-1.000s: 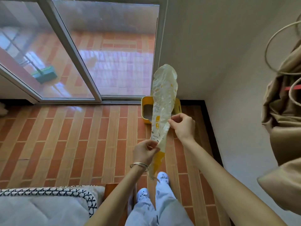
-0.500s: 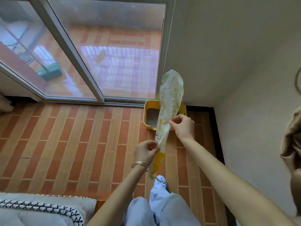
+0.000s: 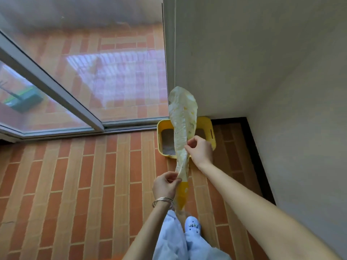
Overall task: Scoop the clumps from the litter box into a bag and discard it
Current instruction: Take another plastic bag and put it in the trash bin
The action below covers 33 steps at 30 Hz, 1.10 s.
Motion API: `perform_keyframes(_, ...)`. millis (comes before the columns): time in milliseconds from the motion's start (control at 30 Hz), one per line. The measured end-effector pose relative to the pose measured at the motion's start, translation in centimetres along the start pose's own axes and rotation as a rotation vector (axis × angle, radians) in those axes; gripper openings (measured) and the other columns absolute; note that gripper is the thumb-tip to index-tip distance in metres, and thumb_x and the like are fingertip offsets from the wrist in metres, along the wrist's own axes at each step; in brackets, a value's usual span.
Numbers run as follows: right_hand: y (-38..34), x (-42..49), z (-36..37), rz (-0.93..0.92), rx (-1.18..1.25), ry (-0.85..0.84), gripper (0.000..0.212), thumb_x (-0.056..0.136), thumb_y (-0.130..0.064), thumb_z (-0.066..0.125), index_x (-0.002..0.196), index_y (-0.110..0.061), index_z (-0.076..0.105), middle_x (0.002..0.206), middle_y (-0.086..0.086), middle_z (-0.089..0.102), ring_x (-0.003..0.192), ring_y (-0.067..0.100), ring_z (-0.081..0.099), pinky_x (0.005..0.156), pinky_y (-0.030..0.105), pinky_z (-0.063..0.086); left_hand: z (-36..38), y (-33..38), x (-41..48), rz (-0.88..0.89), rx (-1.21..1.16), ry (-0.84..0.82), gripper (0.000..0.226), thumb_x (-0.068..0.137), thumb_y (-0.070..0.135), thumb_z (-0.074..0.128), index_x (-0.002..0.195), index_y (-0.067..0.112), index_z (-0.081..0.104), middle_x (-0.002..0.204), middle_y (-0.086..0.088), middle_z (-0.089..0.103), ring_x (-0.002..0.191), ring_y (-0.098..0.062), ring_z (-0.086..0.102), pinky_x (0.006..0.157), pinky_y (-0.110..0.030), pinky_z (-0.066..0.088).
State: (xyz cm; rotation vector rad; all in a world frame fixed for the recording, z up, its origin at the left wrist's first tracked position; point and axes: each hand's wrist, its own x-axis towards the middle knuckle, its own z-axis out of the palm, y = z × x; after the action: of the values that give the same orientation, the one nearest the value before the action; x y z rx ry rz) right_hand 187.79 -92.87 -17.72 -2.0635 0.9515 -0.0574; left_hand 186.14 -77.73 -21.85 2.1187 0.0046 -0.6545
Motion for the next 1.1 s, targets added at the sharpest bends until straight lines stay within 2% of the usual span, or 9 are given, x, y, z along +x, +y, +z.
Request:
perform_keyframes(100,2.3,2.8,2.7,0.054,0.010,0.007,0.009,0.084,-0.020,0.067,0.088,-0.011,0.066,0.090,0.002,0.068,0.077,0.010,0.055,0.063,0.018,0.036,1.6,-1.9,3.8,-0.039,0.001,-0.034,0.013,0.069,0.014,0.080,0.079,0.021,0.074,0.072,0.006,0.069,0.070,-0.009,0.064,0.071,-0.032,0.055)
perform_keyframes(200,5.2,5.8,5.2,0.056,0.027,-0.010,0.009,0.083,-0.019,0.067,0.087,-0.011,0.066,0.088,0.002,0.068,0.076,0.011,0.056,0.061,0.017,0.037,3.5,-4.1,7.4,-0.058,0.017,-0.057,0.014,0.068,0.014,0.080,0.079,0.021,0.074,0.071,0.006,0.069,0.070,-0.009,0.064,0.071,-0.031,0.054)
perform_keyframes(333,9.3,8.4,7.9,0.065,0.086,-0.077,0.013,0.083,-0.018,0.068,0.094,-0.011,0.069,0.090,0.000,0.069,0.083,0.010,0.062,0.070,0.016,0.043,5.6,-6.9,11.3,-0.093,0.045,-0.095,0.017,0.067,0.016,0.081,0.082,0.016,0.075,0.073,0.001,0.070,0.073,-0.014,0.066,0.071,-0.029,0.053)
perform_keyframes(467,13.6,8.2,9.9,0.094,0.120,-0.131,0.020,0.084,-0.017,0.067,0.103,-0.014,0.070,0.094,-0.003,0.070,0.085,0.007,0.063,0.070,0.008,0.044,7.6,-9.4,15.0,-0.148,0.048,-0.123,0.018,0.066,0.017,0.082,0.083,0.016,0.075,0.076,-0.001,0.072,0.076,-0.017,0.067,0.074,-0.034,0.054)
perform_keyframes(600,18.4,5.7,12.1,0.127,0.149,-0.195,0.022,0.081,-0.007,0.069,0.102,-0.011,0.071,0.095,-0.002,0.069,0.086,0.005,0.062,0.074,0.003,0.044,9.7,-11.5,17.6,-0.214,-0.008,-0.145,0.018,0.065,0.019,0.083,0.075,0.028,0.072,0.073,0.005,0.071,0.074,-0.015,0.068,0.076,-0.041,0.056)
perform_keyframes(700,21.2,3.4,13.8,0.177,0.216,-0.290,0.028,0.076,-0.002,0.072,0.104,-0.006,0.069,0.099,0.002,0.067,0.090,0.009,0.063,0.077,0.004,0.046,10.7,-12.1,18.5,-0.256,-0.051,-0.152,0.018,0.066,0.018,0.083,0.079,0.022,0.073,0.075,0.002,0.071,0.074,-0.017,0.067,0.078,-0.044,0.056)
perform_keyframes(833,23.2,1.4,15.6,0.190,0.205,-0.419,0.045,0.071,-0.008,0.079,0.114,-0.009,0.064,0.112,0.001,0.060,0.102,0.011,0.058,0.083,0.008,0.045,11.7,-12.4,19.3,-0.304,-0.118,-0.144,0.019,0.064,0.017,0.084,0.074,0.026,0.071,0.073,0.000,0.071,0.072,-0.020,0.067,0.079,-0.047,0.055)
perform_keyframes(933,23.5,1.3,16.1,0.187,0.177,-0.392,0.051,0.070,-0.012,0.079,0.118,-0.014,0.061,0.116,-0.002,0.055,0.104,0.009,0.054,0.086,0.013,0.045,12.3,-12.4,19.5,-0.338,-0.156,-0.134,0.020,0.064,0.014,0.083,0.068,0.028,0.070,0.074,-0.002,0.071,0.079,-0.026,0.069,0.079,-0.047,0.055)
perform_keyframes(1100,23.0,1.9,15.7,0.230,0.231,-0.461,0.041,0.079,0.000,0.065,0.118,-0.009,0.059,0.117,0.003,0.054,0.103,0.009,0.054,0.081,0.009,0.046,12.6,-12.2,19.7,-0.379,-0.208,-0.143,0.020,0.064,0.011,0.083,0.068,0.026,0.071,0.074,-0.001,0.069,0.084,-0.027,0.069,0.082,-0.047,0.055)
